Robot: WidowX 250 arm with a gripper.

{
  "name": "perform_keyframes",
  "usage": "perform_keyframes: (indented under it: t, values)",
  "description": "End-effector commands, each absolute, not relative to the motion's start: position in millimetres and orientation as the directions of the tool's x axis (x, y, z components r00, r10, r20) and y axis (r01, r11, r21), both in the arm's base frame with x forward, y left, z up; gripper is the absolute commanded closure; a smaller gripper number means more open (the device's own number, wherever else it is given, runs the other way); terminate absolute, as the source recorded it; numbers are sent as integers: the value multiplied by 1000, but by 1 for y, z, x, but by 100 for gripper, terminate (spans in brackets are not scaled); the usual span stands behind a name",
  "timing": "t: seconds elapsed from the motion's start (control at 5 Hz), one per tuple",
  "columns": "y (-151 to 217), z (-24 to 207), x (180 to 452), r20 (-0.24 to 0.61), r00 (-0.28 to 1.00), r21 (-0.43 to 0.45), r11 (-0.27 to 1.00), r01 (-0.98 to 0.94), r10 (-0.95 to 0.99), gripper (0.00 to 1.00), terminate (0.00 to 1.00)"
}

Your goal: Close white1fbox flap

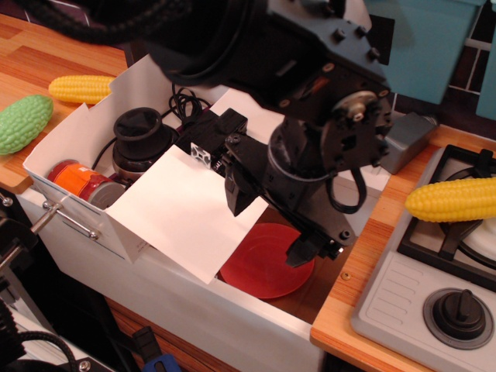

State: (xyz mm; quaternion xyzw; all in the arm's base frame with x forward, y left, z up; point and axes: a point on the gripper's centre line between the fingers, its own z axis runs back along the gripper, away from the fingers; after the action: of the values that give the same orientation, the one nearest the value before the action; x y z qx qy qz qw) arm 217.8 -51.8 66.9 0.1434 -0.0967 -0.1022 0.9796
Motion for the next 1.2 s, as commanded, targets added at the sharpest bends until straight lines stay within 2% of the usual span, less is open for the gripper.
perform_keyframes:
  t: [0.0,0.2,0.4,0.6,1.0]
  values:
    - [-52,67,218,160,960,301,938,172,-228,0,0]
    - [-66,64,222,188,969,309,946,99,-162,0,0]
    - [-85,62,225,205,973,281,959,42,-103,0,0]
    - [-94,51,223,234,970,272,962,7,-73,0,0]
    - [-91,29,223,252,964,272,962,10,-81,0,0]
